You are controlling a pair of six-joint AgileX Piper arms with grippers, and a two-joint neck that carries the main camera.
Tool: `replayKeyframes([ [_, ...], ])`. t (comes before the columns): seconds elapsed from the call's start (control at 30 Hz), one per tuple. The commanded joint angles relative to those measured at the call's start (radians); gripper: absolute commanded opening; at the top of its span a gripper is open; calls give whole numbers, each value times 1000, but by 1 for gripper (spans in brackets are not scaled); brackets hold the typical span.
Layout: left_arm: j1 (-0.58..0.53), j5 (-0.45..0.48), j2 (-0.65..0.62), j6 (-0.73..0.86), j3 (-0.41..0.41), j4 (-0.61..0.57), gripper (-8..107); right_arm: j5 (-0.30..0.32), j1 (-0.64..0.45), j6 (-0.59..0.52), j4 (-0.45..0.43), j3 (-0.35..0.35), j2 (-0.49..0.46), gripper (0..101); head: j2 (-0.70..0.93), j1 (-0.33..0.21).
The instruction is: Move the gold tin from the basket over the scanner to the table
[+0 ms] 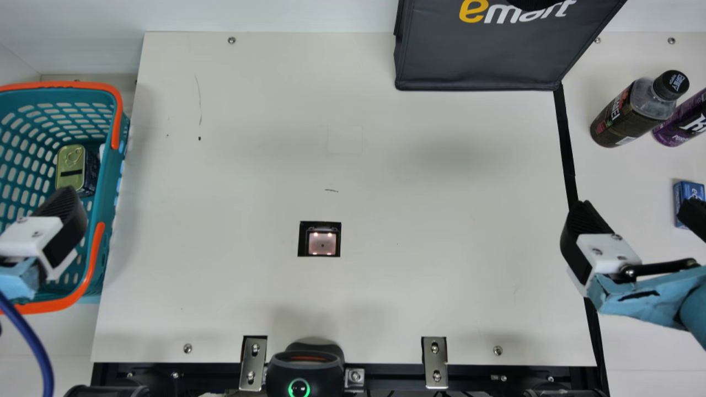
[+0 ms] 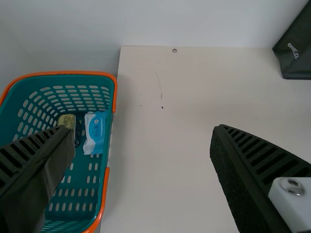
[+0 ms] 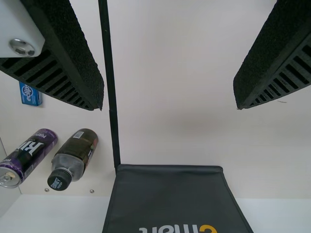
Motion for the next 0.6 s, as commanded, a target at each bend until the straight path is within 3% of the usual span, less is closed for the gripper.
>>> replayKeyframes([
  [0.0, 0, 0, 0, 0, 0, 0, 90, 0, 0, 0, 0, 0, 0, 95, 27, -30],
  [0.47, 0, 0, 0, 0, 0, 0, 90, 0, 0, 0, 0, 0, 0, 95, 352, -30],
  [0.57, 0, 0, 0, 0, 0, 0, 90, 0, 0, 0, 0, 0, 0, 95, 352, -30],
])
